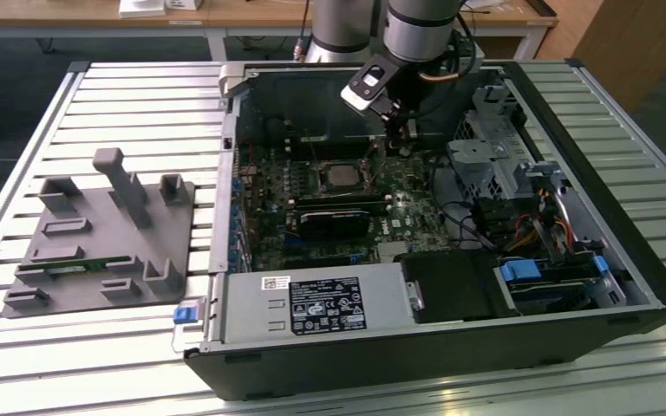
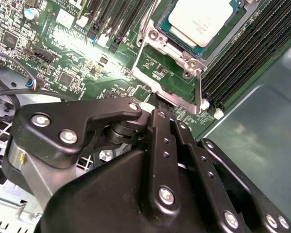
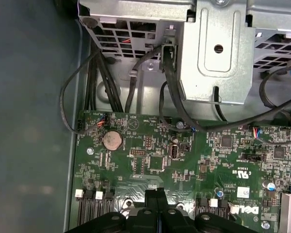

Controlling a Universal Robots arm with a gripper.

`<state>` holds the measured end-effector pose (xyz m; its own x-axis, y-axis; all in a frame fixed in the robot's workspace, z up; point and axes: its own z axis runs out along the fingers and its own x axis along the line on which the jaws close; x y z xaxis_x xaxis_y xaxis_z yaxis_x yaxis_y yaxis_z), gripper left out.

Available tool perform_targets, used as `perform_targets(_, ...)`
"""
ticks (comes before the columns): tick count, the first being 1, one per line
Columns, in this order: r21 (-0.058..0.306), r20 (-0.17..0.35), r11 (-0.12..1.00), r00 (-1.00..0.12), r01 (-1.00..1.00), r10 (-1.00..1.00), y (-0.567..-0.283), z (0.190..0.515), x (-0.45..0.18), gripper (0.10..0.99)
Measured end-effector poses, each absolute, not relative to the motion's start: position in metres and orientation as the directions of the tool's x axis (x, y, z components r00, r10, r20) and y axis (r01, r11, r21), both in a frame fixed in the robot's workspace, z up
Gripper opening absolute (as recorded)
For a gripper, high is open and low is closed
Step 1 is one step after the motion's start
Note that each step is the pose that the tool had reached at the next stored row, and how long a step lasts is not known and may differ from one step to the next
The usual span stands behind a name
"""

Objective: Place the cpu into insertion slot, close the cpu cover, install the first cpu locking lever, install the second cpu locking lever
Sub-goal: 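Close the cpu cover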

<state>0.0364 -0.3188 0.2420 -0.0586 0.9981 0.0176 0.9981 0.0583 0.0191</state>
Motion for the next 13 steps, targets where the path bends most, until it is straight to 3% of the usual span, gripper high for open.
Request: perform_targets(13, 0.019, 0.018, 0.058, -0.059, 0.998, 0.998, -0.3188, 0.2420, 0.0292, 0.106)
